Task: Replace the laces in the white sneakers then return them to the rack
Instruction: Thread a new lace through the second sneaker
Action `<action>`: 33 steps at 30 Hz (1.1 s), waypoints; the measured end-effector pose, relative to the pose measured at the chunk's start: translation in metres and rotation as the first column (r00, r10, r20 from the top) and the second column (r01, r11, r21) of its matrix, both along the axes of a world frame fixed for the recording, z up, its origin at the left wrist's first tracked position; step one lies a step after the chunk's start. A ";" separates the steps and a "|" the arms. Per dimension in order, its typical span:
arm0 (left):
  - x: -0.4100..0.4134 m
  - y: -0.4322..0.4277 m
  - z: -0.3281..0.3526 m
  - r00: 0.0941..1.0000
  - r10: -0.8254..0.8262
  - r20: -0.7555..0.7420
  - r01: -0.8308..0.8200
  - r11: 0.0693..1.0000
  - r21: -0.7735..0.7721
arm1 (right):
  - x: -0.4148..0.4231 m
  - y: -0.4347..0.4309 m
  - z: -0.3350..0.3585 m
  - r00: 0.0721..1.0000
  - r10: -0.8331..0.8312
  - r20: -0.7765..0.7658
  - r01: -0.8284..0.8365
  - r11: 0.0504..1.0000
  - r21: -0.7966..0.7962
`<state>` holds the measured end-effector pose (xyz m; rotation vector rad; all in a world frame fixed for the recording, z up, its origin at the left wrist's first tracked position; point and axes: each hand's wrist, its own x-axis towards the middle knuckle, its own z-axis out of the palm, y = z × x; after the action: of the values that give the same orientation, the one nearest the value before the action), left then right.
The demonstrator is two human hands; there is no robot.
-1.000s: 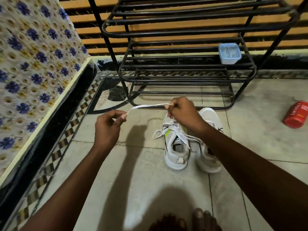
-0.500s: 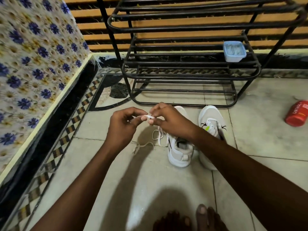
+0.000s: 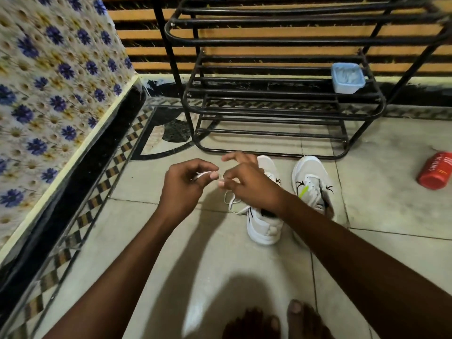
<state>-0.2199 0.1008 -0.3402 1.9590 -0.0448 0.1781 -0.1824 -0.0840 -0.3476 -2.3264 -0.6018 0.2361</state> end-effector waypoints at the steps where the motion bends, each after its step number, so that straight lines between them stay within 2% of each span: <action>1: 0.000 0.000 0.000 1.000 0.017 -0.002 -0.017 1.000 -0.013 | 0.001 0.002 -0.001 0.999 -0.025 -0.031 0.027 0.998 0.065; 4: -0.003 0.014 -0.005 0.996 0.086 -0.019 -0.086 0.996 -0.012 | 0.013 -0.016 0.001 0.963 -0.266 -0.052 0.271 0.945 0.181; 7: -0.010 0.035 -0.024 0.984 0.169 -0.058 -0.167 0.986 0.023 | 0.027 -0.044 0.008 0.879 -0.467 -0.094 0.474 0.836 0.279; 9: -0.018 0.043 -0.039 0.971 0.206 -0.120 -0.202 0.978 0.043 | 0.032 -0.053 0.012 0.844 -0.521 -0.125 0.524 0.754 0.396; 11: -0.027 0.045 -0.057 0.948 0.240 -0.208 -0.222 0.969 0.106 | 0.032 -0.053 0.016 0.864 -0.472 -0.177 0.494 0.725 0.479; 13: -0.037 0.045 -0.072 0.906 0.268 -0.327 -0.177 0.943 0.281 | 0.026 -0.047 0.019 0.919 -0.363 -0.154 0.393 0.813 0.429; 15: -0.045 0.039 -0.072 0.842 0.311 -0.441 -0.076 0.877 0.474 | 0.019 -0.039 0.021 0.976 -0.202 -0.080 0.216 0.938 0.270; 16: -0.047 0.034 -0.067 0.840 0.313 -0.442 -0.070 0.872 0.484 | 0.016 -0.033 0.023 0.991 -0.111 -0.070 0.123 0.975 0.185; 17: -0.048 0.028 -0.063 0.875 0.245 -0.418 -0.062 0.913 0.404 | 0.012 -0.027 0.025 0.997 -0.020 -0.074 0.028 0.994 0.107; 18: -0.048 0.021 -0.057 0.916 0.117 -0.384 -0.045 0.980 0.192 | 0.008 -0.021 0.027 0.996 0.060 -0.069 -0.058 0.998 0.041; 19: -0.046 0.011 -0.046 0.937 -0.017 -0.349 -0.002 0.998 -0.055 | 0.005 -0.016 0.029 0.991 0.122 -0.059 -0.123 0.992 -0.011; 20: -0.045 0.001 -0.037 0.939 -0.133 -0.317 0.040 0.958 -0.284 | 0.002 -0.011 0.031 0.986 0.161 -0.045 -0.163 0.986 -0.039; 21: -0.042 -0.008 -0.031 0.937 -0.210 -0.278 0.074 0.900 -0.429 | 0.000 -0.009 0.034 0.984 0.175 -0.030 -0.176 0.984 -0.037; 22: -0.040 -0.016 -0.028 0.945 -0.224 -0.239 0.082 0.869 -0.489 | -0.001 -0.008 0.036 0.986 0.166 -0.019 -0.167 0.986 -0.020; 24: -0.040 -0.020 -0.030 0.972 -0.086 -0.221 -0.023 0.894 -0.448 | 0.001 -0.012 0.044 0.995 0.101 -0.028 -0.099 0.994 0.048; 26: -0.040 -0.010 -0.045 0.943 0.086 -0.322 -0.205 0.912 -0.357 | 0.005 -0.021 0.050 0.998 0.027 -0.062 -0.017 0.986 0.163; 27: -0.040 -0.001 -0.054 0.906 0.153 -0.394 -0.262 0.935 -0.239 | 0.006 -0.026 0.052 0.998 0.005 -0.069 0.011 0.975 0.221; 28: -0.041 0.008 -0.064 0.860 0.212 -0.465 -0.255 0.966 -0.031 | 0.008 -0.031 0.054 0.997 -0.009 -0.072 0.028 0.964 0.266; 29: -0.044 0.015 -0.072 0.805 0.264 -0.532 -0.161 0.959 0.233 | 0.007 -0.033 0.054 0.997 -0.010 -0.074 0.032 0.955 0.294; 30: -0.046 0.022 -0.075 0.777 0.338 -0.531 -0.076 0.888 0.454 | 0.006 -0.032 0.053 0.997 0.003 -0.072 0.019 0.953 0.302; 31: -0.048 0.024 -0.075 0.803 0.379 -0.460 -0.078 0.832 0.549 | 0.004 -0.028 0.052 0.997 0.031 -0.067 -0.010 0.955 0.295; 32: -0.047 0.023 -0.071 0.854 0.340 -0.394 -0.134 0.875 0.464 | 0.001 -0.024 0.050 0.995 0.069 -0.068 -0.047 0.959 0.279; 33: -0.046 0.021 -0.067 0.907 0.227 -0.356 -0.158 0.964 0.213 | -0.002 -0.018 0.047 0.991 0.108 -0.073 -0.085 0.960 0.267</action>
<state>-0.2657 0.1214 -0.4076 2.1472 0.4019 -0.0806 -0.1841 -0.1022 -0.3002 -2.0224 -0.6616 0.2835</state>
